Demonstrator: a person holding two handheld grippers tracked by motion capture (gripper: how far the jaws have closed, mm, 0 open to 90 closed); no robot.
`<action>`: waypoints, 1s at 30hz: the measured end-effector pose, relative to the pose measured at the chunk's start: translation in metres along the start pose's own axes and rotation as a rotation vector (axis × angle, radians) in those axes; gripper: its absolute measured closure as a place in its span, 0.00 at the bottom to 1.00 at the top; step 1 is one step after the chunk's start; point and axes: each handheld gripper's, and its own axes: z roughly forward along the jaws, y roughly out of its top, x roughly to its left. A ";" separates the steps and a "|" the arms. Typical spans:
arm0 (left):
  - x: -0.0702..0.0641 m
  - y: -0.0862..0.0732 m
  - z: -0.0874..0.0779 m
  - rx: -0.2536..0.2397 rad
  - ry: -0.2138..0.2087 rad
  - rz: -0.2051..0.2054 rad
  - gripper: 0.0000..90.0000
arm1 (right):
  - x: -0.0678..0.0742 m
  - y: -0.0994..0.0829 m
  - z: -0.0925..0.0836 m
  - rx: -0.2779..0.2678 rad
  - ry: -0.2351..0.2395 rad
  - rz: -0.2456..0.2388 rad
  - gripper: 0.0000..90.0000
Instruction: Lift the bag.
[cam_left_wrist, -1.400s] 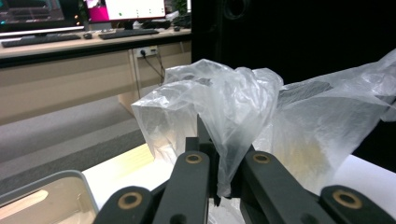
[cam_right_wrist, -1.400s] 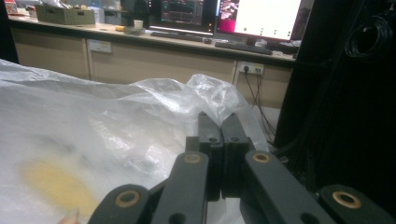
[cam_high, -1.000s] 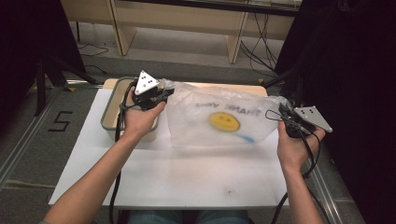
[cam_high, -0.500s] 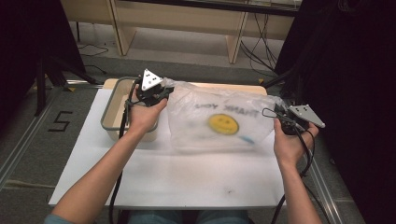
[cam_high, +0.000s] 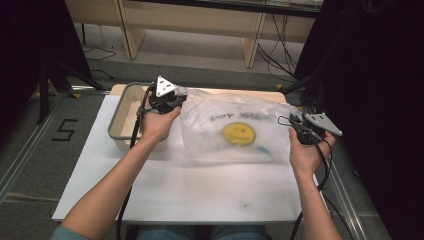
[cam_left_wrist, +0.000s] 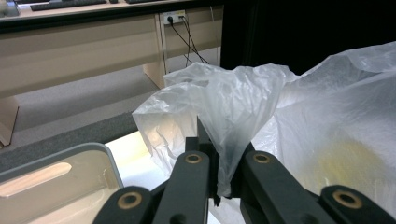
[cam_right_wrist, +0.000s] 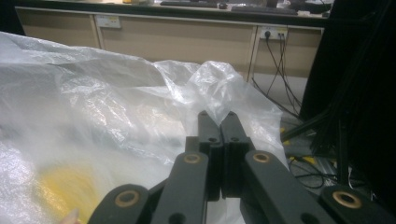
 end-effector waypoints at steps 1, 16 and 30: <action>0.000 -0.001 0.001 0.004 0.001 0.000 0.99 | 0.000 -0.001 0.001 0.006 0.001 -0.001 1.00; 0.000 -0.014 0.016 0.057 0.012 0.001 0.99 | 0.001 -0.010 0.011 0.055 0.022 0.004 1.00; 0.002 -0.024 0.032 0.116 0.038 0.000 0.99 | 0.002 -0.016 0.023 0.122 0.043 0.006 0.99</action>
